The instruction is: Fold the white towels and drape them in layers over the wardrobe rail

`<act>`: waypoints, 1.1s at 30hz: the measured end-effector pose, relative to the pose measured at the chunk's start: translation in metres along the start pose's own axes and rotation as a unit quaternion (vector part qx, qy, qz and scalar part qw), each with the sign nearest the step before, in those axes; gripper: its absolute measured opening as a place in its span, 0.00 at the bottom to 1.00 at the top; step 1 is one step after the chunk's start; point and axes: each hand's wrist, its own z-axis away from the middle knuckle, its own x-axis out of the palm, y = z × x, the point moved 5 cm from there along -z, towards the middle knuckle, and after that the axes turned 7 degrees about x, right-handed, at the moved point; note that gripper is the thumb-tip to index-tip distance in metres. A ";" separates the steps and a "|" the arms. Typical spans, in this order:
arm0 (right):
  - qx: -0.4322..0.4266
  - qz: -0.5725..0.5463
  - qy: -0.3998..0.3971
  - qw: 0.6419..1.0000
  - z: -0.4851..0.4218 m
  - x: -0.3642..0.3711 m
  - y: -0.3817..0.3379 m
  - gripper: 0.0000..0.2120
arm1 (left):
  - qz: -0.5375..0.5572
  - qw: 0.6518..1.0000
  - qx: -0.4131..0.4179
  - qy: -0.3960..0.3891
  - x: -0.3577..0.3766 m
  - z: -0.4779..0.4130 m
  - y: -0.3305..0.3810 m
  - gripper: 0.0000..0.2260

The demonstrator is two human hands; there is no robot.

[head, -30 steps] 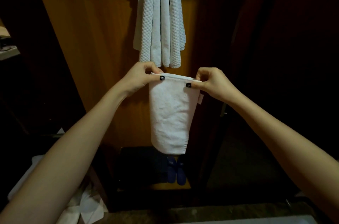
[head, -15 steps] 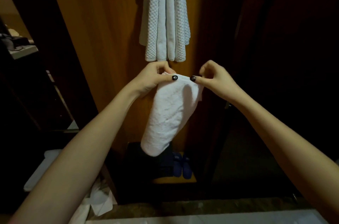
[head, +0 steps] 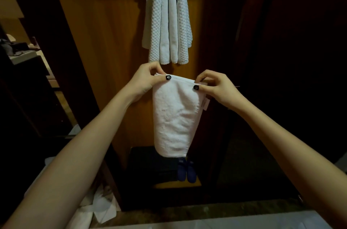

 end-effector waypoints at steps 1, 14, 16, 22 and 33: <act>0.001 0.013 0.011 1.000 0.001 -0.001 0.000 0.04 | -0.002 1.000 0.003 0.002 -0.001 0.001 0.000 0.10; -0.012 0.249 0.008 0.968 0.008 -0.002 -0.025 0.06 | -0.140 0.990 0.012 -0.005 -0.001 0.008 0.002 0.13; -0.011 0.242 0.005 0.970 0.010 -0.001 -0.023 0.04 | -0.138 0.990 0.018 -0.034 -0.001 0.011 0.001 0.10; 0.012 0.300 -0.057 0.952 0.014 0.019 -0.017 0.07 | -0.404 0.885 0.046 -0.226 0.015 0.022 -0.002 0.05; 0.026 0.034 -0.033 0.999 0.024 0.015 -0.016 0.04 | -0.088 0.977 0.014 -0.195 0.033 0.045 0.003 0.09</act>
